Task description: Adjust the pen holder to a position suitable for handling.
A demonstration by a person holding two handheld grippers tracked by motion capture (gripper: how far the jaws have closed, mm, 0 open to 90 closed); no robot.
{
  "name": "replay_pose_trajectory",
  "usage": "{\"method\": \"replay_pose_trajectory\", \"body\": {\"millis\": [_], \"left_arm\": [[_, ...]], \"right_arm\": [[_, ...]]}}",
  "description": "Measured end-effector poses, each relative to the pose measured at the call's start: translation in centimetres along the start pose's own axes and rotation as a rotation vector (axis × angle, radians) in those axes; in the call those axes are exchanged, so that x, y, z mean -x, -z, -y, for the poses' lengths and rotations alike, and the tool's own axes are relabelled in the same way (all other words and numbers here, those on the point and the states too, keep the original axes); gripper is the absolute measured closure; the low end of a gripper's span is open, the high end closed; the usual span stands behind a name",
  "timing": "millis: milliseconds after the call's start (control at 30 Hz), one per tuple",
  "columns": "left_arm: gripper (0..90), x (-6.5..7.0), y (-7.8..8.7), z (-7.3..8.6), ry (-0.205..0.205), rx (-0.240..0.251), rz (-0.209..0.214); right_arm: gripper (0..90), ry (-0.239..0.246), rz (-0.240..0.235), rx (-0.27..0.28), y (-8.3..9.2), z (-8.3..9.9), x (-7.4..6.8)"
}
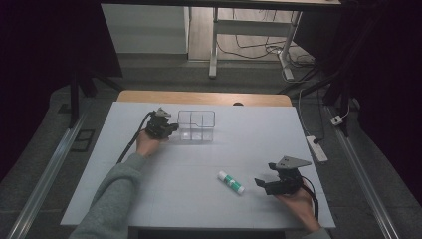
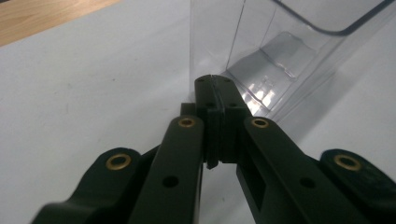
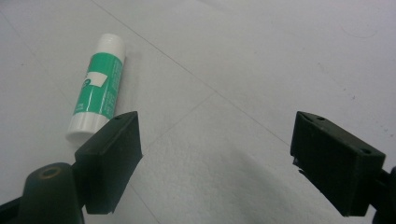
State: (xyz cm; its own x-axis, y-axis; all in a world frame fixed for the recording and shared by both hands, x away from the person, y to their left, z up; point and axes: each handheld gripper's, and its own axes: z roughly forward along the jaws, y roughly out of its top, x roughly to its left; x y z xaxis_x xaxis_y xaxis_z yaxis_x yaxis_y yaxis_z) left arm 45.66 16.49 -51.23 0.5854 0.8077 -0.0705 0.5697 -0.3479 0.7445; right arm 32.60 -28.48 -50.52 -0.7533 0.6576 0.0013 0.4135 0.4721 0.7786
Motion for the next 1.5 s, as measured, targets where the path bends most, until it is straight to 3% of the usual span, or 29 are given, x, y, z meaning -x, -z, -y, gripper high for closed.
{"method": "replay_pose_trajectory", "body": {"millis": [800, 1500], "left_arm": [[88.4, 2.0, -1.5, -1.6, -0.035, 0.020, 0.023], [88.4, 2.6, -2.0, -2.1, -0.051, 0.013, 0.041]], "right_arm": [[15.7, 0.016, -0.004, -0.007, -0.3, 0.0, -0.1], [15.7, 0.015, -0.007, -0.009, -0.3, 0.0, -0.1]]}}
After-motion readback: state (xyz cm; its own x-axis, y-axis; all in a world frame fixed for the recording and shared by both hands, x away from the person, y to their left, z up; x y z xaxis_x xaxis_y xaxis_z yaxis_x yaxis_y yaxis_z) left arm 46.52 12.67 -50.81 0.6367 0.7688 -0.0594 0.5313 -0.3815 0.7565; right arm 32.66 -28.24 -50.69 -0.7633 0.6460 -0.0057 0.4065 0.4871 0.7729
